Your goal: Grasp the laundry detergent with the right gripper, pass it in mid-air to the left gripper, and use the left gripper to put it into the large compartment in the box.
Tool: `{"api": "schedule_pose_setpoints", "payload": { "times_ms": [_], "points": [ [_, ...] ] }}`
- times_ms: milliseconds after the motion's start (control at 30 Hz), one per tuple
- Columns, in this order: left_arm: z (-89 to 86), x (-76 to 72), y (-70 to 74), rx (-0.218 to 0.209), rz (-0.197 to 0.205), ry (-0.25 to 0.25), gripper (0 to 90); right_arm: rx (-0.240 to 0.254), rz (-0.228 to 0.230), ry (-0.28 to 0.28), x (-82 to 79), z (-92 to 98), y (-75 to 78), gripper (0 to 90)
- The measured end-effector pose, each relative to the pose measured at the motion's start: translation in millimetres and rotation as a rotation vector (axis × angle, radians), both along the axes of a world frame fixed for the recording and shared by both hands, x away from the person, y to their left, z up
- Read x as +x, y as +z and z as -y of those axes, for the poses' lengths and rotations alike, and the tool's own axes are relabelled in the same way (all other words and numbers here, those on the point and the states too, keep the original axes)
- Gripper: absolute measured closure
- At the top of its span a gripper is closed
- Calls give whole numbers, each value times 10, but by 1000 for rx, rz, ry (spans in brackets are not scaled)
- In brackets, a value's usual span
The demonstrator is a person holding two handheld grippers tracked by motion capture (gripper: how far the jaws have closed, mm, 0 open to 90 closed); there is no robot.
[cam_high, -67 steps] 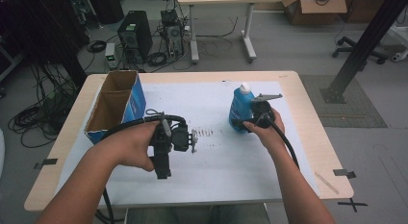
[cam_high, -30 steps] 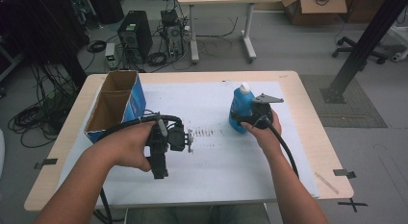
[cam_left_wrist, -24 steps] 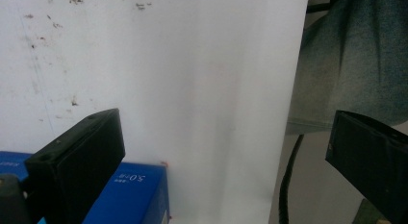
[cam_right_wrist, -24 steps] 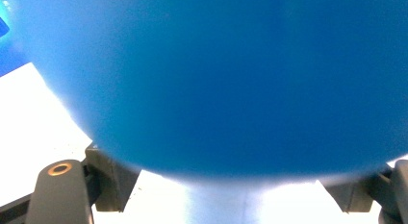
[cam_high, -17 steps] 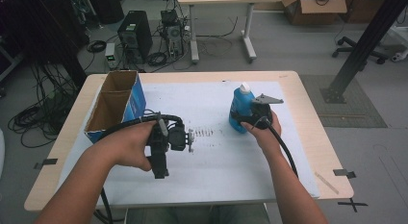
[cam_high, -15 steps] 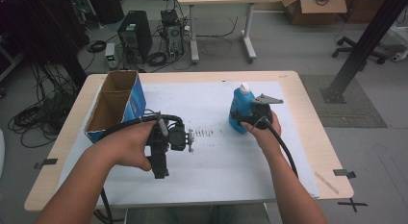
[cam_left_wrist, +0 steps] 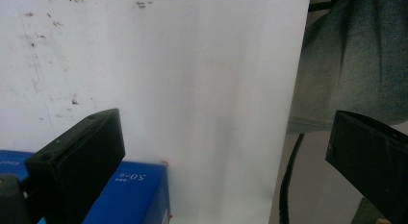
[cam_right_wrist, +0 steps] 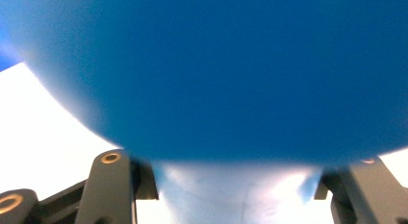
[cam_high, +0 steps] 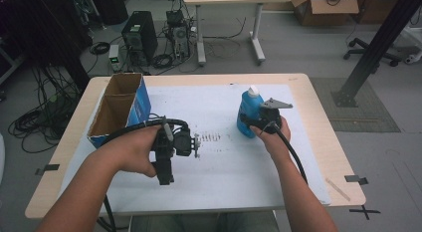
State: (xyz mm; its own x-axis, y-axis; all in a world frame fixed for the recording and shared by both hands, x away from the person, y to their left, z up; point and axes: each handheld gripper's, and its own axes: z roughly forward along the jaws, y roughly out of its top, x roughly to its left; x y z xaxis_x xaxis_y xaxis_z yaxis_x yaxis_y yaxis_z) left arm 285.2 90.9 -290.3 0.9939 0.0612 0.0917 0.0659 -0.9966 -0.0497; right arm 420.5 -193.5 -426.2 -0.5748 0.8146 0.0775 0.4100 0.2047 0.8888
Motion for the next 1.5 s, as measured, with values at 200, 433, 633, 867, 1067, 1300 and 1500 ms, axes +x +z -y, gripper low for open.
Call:
{"api": "schedule_pose_setpoints", "payload": {
  "times_ms": [200, 433, 633, 867, 1067, 1300, 1500],
  "points": [
    [25, -5, 10, -6, 3, -1, 2, -44, 31, 16, -5, -14, 16, 455],
    [45, -9, 38, -5, 7, -9, 2, -52, 57, 32, -24, -33, 52, 468],
    [48, -5, 64, -3, 9, -4, 2, -22, 78, 76, -81, -1, 236, 466],
    [69, -1, 104, -5, 12, -3, 2, -29, 85, 151, -197, 69, 503, 464],
    [84, 11, 157, -12, 19, -9, 2, -54, 77, 225, -287, 163, 681, 464],
    [95, 12, 213, -20, 22, -5, 2, -87, 76, 334, -431, 268, 825, 462],
    [120, 22, 265, -25, 25, -10, 2, -101, 74, 433, -541, 309, 876, 461]
  ]
}}
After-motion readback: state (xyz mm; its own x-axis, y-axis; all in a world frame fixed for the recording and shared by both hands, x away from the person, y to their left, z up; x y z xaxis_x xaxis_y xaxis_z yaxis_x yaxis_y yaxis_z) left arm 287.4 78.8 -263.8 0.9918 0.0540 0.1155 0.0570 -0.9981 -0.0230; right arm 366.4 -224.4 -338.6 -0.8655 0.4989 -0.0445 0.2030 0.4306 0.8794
